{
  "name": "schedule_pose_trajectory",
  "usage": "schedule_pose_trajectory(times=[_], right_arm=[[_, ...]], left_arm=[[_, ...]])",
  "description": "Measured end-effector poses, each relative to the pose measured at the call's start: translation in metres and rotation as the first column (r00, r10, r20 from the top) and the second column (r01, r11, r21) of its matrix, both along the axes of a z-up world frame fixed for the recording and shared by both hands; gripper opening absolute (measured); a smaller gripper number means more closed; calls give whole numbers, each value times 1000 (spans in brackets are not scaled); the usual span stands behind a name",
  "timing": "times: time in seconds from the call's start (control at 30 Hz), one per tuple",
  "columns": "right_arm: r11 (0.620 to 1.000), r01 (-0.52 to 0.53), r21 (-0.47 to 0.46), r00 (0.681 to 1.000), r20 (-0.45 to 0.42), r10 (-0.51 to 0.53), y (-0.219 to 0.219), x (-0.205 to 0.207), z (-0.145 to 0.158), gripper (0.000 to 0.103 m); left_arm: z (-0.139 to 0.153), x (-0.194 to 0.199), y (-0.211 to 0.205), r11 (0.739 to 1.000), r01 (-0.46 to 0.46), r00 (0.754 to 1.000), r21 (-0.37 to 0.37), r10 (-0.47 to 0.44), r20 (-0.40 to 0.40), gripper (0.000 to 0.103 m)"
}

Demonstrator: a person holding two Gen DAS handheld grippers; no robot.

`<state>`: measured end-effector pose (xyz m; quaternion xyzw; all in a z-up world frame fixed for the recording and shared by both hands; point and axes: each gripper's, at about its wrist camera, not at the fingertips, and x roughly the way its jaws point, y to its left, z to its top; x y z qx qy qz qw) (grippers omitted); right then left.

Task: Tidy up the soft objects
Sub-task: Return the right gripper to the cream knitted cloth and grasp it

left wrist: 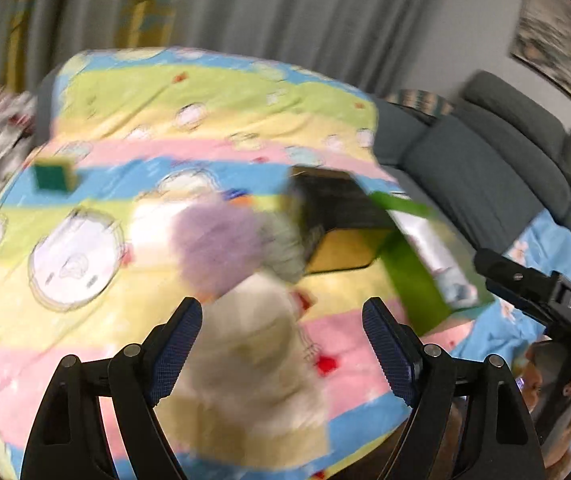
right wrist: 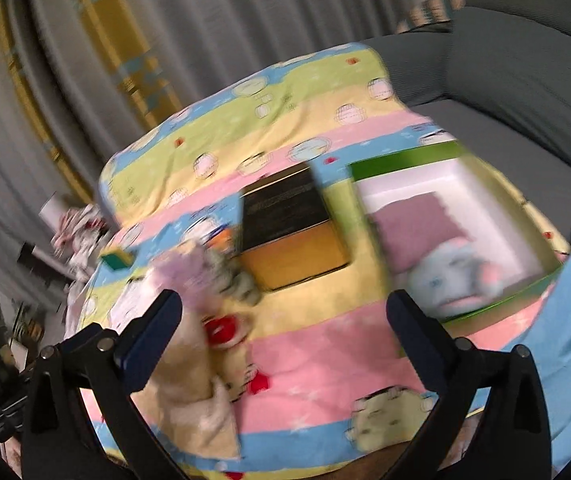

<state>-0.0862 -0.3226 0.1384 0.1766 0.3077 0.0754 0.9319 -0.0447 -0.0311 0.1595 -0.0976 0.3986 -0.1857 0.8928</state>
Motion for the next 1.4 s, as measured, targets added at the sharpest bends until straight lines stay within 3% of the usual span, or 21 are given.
schedule_pose_trajectory(times=[0.23, 0.43, 0.6, 0.67, 0.7, 0.73, 0.77, 0.8, 1.03, 1.17, 1.3, 1.4], right_arm=[[988, -154, 28, 979, -132, 156, 69, 17, -37, 102], [978, -203, 49, 949, -236, 209, 114, 40, -70, 102], [974, -228, 17, 946, -232, 225, 138, 64, -78, 100], [969, -248, -22, 944, -230, 236, 145, 76, -79, 92], [967, -252, -36, 940, -247, 235, 149, 84, -82, 78], [964, -263, -31, 932, -266, 245, 151, 88, -84, 54], [955, -296, -14, 912, -301, 279, 156, 94, -89, 38], [947, -320, -4, 898, -320, 302, 160, 97, -90, 11], [899, -433, 70, 889, -130, 438, 189, 82, -28, 11], [879, -475, 38, 880, 29, 474, 207, 68, 27, 11], [842, -534, 73, 843, 127, 523, 214, 52, 46, 11], [805, -588, 75, 808, 94, 581, 227, 40, 29, 13]], left_arm=[[-61, -16, 54, 995, -82, 986, -58, 72, -152, 83], [-97, -25, 51, 996, -64, 972, -57, 49, -230, 83], [-108, -30, 48, 998, -49, 971, -49, 36, -238, 83], [-108, -31, 51, 997, -46, 973, -58, 31, -229, 83], [-107, -32, 53, 997, -47, 973, -64, 31, -228, 83], [-106, -33, 56, 996, -51, 973, -68, 35, -228, 83], [-105, -34, 60, 996, -61, 973, -72, 43, -228, 83], [-104, -35, 64, 994, -72, 972, -76, 53, -228, 83], [-87, -41, 108, 974, -191, 965, -123, 164, -202, 83], [-73, -50, 130, 959, -244, 962, -144, 220, -165, 83], [-62, -59, 151, 942, -303, 950, -144, 286, -129, 83], [-59, -60, 162, 932, -335, 940, -138, 320, -121, 83]])
